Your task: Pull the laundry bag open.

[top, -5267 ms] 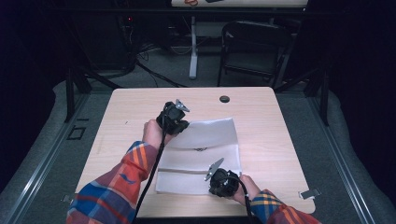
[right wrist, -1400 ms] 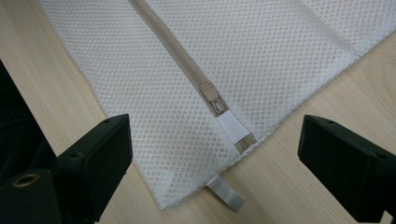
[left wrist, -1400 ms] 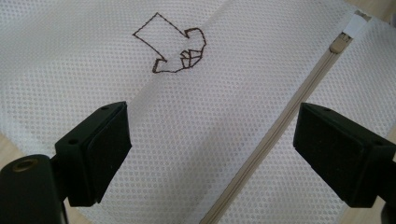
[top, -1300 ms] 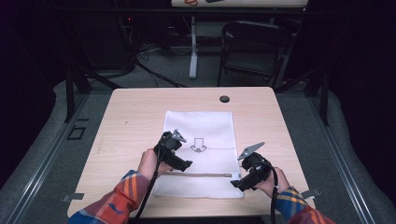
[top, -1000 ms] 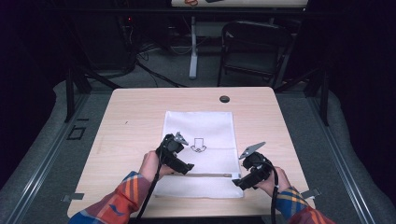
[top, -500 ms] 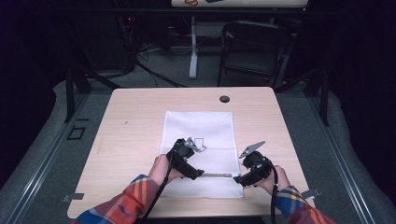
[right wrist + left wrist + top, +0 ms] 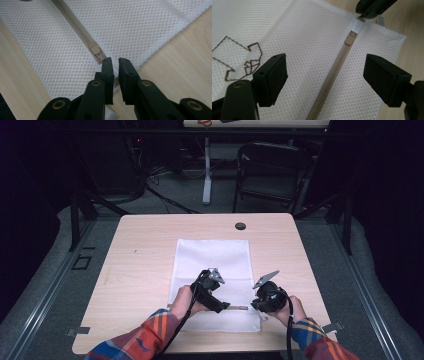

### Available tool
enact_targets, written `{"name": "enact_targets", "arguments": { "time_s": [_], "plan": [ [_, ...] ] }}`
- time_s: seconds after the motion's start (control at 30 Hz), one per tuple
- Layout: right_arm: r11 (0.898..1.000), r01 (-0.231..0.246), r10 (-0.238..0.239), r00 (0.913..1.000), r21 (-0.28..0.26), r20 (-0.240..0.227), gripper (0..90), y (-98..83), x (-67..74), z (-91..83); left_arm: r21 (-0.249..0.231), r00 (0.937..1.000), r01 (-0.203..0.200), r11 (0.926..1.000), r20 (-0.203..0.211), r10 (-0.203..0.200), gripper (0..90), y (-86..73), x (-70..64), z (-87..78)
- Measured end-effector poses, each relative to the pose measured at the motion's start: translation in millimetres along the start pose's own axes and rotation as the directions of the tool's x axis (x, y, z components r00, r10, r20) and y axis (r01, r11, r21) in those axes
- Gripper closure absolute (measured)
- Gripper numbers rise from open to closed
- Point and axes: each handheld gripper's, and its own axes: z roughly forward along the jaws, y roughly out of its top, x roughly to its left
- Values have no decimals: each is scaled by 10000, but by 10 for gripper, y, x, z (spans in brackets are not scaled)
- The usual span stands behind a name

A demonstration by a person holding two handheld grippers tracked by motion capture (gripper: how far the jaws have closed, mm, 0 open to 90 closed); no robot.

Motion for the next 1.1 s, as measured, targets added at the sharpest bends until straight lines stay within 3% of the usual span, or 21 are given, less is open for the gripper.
{"name": "enact_targets", "arguments": {
  "time_s": [0.1, 0.73, 1.1],
  "plan": [
    [10000, -9, 9, 10000, -59, -18, 900, 5, 20, 20, -44, 9998, -126, 9999, 138, 127, 240, 29, -25, 64],
    [9990, -115, 122, 9998, 421, -154, 900, -11, 3, 133, 137, 9940, -708, 9974, 845, 694, 433, 112, -150, 379],
    [9991, -45, 49, 10000, 423, -82, 900, -24, 29, 200, 113, 9920, -664, 9977, 1085, 647, 557, 114, -166, 490]
  ]
}}
